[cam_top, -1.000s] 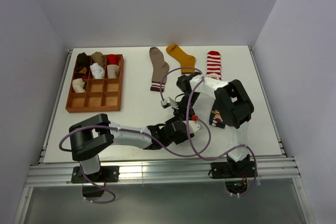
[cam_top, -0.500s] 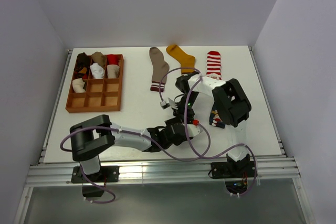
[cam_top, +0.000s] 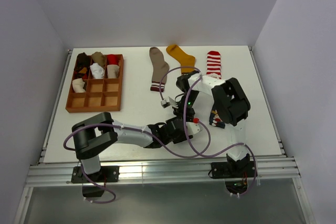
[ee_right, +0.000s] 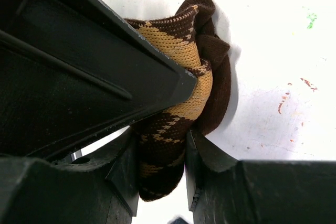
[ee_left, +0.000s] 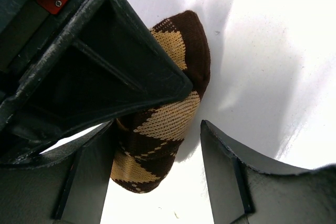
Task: Roll the socks
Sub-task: Roll the sock at the center of the board.
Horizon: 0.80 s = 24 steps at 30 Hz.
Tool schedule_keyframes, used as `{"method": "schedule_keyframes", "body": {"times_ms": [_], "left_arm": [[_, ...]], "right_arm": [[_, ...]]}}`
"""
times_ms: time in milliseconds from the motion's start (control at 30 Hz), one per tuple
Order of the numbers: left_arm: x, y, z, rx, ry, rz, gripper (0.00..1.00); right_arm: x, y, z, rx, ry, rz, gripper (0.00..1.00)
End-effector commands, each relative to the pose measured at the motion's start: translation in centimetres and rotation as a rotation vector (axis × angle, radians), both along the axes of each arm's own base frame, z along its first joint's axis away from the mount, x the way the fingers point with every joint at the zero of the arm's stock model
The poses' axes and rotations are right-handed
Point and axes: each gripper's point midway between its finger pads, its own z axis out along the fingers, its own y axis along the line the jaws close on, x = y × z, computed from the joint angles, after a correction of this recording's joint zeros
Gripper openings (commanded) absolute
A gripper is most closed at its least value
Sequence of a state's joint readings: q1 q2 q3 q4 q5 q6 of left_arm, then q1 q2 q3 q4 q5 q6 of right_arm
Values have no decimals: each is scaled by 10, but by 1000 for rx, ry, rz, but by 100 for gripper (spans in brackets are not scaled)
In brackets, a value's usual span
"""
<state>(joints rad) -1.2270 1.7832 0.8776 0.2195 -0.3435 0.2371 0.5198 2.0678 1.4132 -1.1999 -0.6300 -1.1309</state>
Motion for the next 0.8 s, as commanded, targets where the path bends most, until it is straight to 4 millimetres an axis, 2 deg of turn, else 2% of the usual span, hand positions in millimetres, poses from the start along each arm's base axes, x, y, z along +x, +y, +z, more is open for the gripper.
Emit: {"method": "schedule_keyframes", "body": {"times_ms": [0, 133, 300, 500, 633, 767], "left_arm": [[32, -23, 27, -168, -20, 57, 68], [39, -24, 37, -214, -57, 92, 68], [45, -27, 38, -274, -8, 126, 68], [50, -26, 25, -271, 27, 177, 67], [53, -25, 7, -241, 47, 217, 63], [51, -26, 2, -246, 73, 225, 55]], "right_arm": [[-23, -18, -27, -121, 49, 115, 18], [-24, -18, -27, -122, 56, 116, 17], [-25, -18, -27, -125, 59, 117, 17], [-25, -18, -27, -129, 67, 118, 18], [-27, -19, -26, -128, 79, 122, 18], [-28, -19, -26, -127, 81, 122, 19]]}}
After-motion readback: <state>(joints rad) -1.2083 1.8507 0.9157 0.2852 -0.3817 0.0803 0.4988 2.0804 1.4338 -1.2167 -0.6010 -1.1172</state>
